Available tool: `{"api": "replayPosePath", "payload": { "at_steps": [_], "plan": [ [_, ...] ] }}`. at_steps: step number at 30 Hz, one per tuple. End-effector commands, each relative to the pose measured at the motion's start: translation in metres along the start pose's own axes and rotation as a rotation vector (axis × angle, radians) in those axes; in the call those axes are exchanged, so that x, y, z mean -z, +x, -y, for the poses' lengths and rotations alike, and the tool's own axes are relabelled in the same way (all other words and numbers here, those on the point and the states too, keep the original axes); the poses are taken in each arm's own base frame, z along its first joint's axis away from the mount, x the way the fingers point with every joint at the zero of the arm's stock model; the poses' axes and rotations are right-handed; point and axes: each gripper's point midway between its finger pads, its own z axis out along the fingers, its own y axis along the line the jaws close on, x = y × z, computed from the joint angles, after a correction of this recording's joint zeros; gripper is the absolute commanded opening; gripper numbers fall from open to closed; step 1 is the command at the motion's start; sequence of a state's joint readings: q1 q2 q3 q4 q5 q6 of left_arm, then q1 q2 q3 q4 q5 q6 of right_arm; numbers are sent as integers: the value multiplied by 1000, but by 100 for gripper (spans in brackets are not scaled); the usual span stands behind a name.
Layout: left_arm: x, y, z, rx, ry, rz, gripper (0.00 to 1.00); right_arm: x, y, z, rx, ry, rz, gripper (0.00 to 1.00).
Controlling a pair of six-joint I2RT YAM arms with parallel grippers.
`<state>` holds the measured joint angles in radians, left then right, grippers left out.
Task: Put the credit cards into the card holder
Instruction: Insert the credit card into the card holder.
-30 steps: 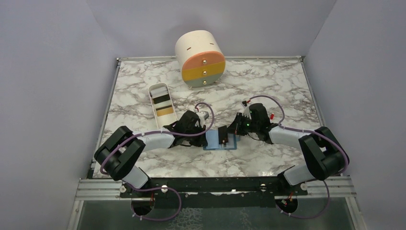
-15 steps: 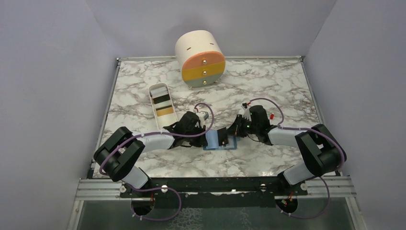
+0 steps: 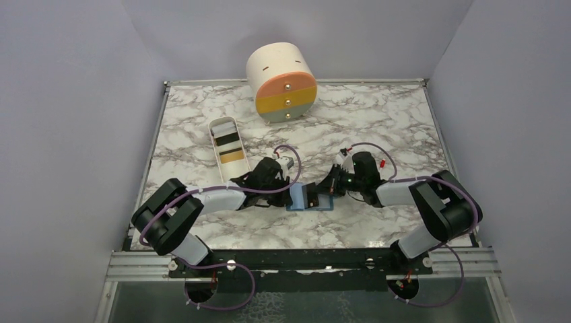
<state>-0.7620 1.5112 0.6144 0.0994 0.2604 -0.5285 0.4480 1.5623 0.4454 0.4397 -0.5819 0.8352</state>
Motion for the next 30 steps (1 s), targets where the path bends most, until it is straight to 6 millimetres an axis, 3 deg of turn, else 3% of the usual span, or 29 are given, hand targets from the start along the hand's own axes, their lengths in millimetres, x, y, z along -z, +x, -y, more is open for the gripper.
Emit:
{"api": "replayPosePath", "payload": {
  "at_steps": [1, 20, 26, 30],
  "plan": [
    [-2, 22, -6, 29, -32, -55, 9, -3, 3, -2, -21, -40, -12, 1],
    [-5, 26, 5, 86, 0, -38, 9, -7, 3, -1, -31, -48, -13, 2],
    [-6, 26, 5, 87, 0, -37, 10, -4, 4, 12, -11, 35, -15, 26],
    [-5, 24, 8, 80, 15, -31, 12, 1, 0, 20, 21, 100, 6, 33]
  ]
}}
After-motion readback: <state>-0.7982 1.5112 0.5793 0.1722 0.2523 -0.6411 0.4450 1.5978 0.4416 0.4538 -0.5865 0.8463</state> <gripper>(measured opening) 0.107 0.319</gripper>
